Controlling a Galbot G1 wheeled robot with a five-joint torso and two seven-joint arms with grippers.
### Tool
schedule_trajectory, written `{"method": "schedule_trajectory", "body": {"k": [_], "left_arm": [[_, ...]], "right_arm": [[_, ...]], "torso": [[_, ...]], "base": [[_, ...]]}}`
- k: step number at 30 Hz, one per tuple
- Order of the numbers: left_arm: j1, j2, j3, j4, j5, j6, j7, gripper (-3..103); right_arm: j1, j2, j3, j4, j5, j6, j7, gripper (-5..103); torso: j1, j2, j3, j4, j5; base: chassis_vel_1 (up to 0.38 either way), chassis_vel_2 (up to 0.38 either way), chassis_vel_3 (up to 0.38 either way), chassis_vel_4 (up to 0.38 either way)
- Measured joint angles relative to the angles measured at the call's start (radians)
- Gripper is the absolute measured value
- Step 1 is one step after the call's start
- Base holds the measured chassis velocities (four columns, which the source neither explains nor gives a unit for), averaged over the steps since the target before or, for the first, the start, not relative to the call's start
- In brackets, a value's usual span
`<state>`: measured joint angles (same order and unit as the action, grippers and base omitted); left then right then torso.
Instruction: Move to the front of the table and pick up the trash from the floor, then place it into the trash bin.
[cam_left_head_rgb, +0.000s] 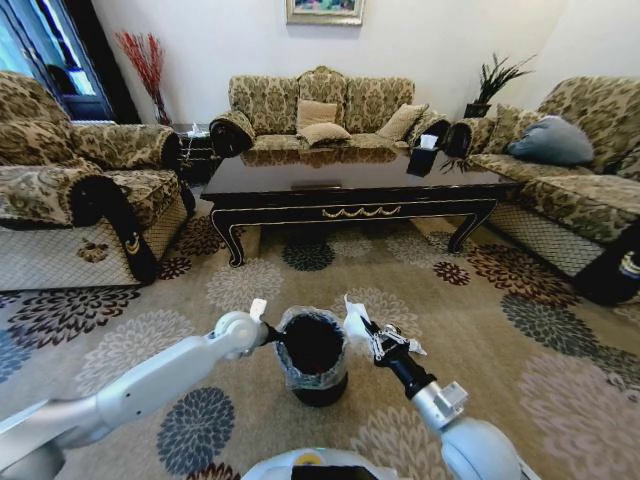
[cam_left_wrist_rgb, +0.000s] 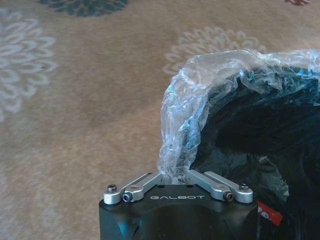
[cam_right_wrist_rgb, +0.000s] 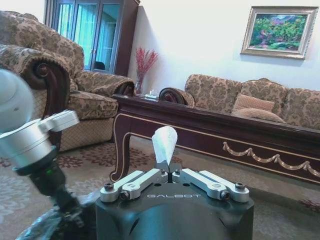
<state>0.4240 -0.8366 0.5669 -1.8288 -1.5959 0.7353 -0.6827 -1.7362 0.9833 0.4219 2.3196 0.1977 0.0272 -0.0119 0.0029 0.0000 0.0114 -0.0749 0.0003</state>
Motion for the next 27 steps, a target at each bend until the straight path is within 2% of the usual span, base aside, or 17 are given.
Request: {"method": "schedule_trajectory", "body": {"k": [6, 13, 19, 27], "left_arm": [[-0.04, -0.05, 0.057, 0.009, -0.017, 0.0, -0.037, 0], [-0.055, -0.092, 0.085, 0.032, -0.017, 0.0, -0.051, 0], [-0.054, -0.103, 0.089, 0.027, -0.02, 0.0, -0.06, 0], [-0.042, -0.114, 0.083, 0.005, -0.031, 0.0, -0.082, 0]], "right_arm": [[-0.011, 0.019, -0.027, 0.024, -0.02, 0.001, -0.009, 0], [-0.033, 0.024, -0.029, 0.079, -0.024, -0.007, -0.015, 0], [-0.044, 0.032, -0.046, 0.071, -0.044, -0.007, -0.02, 0], [-0.021, 0.078, -0.107, 0.009, -0.062, -0.008, -0.015, 0]], "torso": [[0.0, 0.0, 0.0, 0.0, -0.0003], [0.0, 0.0, 0.0, 0.0, -0.0003], [0.0, 0.0, 0.0, 0.0, -0.0002], [0.0, 0.0, 0.0, 0.0, -0.0003]], "base": [[0.0, 0.0, 0.0, 0.0], [0.0, 0.0, 0.0, 0.0], [0.0, 0.0, 0.0, 0.0], [0.0, 0.0, 0.0, 0.0]]}}
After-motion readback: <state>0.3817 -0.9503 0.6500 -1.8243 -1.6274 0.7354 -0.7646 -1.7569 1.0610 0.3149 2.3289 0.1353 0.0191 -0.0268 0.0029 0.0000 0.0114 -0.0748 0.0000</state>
